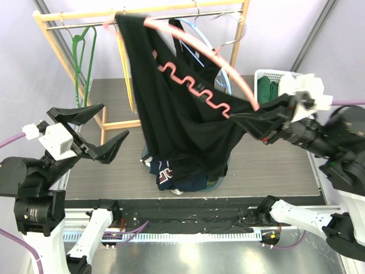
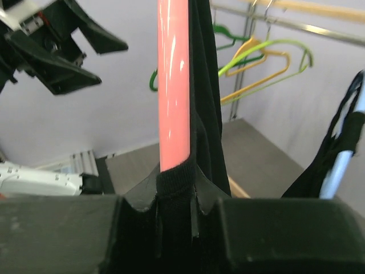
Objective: Remove the tank top from the hanger
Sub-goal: Pick up the hanger from the clothesline, then remove the tank top from the hanger.
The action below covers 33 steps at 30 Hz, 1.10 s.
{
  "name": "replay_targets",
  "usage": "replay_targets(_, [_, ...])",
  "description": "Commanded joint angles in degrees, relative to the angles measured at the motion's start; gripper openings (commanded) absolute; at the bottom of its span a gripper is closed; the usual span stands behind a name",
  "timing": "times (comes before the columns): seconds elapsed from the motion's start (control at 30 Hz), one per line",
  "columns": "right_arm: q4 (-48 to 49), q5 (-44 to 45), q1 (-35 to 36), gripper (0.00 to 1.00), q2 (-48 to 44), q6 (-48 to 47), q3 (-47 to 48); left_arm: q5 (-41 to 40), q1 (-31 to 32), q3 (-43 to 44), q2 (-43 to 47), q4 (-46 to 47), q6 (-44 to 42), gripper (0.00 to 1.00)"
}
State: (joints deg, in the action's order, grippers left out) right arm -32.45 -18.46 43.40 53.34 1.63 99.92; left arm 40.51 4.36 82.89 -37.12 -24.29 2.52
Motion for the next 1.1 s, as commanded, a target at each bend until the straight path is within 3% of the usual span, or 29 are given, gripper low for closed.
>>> replay_targets(0.0, [-0.86,-4.21,0.2,0.01,0.19,1.1,-2.88,7.38,-0.23,2.36,-0.05,1.71,-0.94,0.95])
replay_targets(0.4, [-16.06,-14.83,0.2,0.01,2.55,-5.23,-3.86,14.67,-0.23,6.84,-2.95,3.72,-0.24,0.98])
replay_targets(0.57, [-21.07,-18.45,0.2,0.01,5.28,-9.44,-2.1,22.74,-0.32,7.63,-6.81,3.73,0.29,1.0])
replay_targets(0.77, [-22.66,-19.6,0.2,0.01,8.09,-12.08,0.97,32.58,-0.23,11.23,-14.54,3.82,6.78,1.0])
replay_targets(1.07, [-23.72,-20.39,0.2,0.01,14.59,-14.9,9.58,36.04,-0.23,9.92,-17.19,3.2,9.61,0.89])
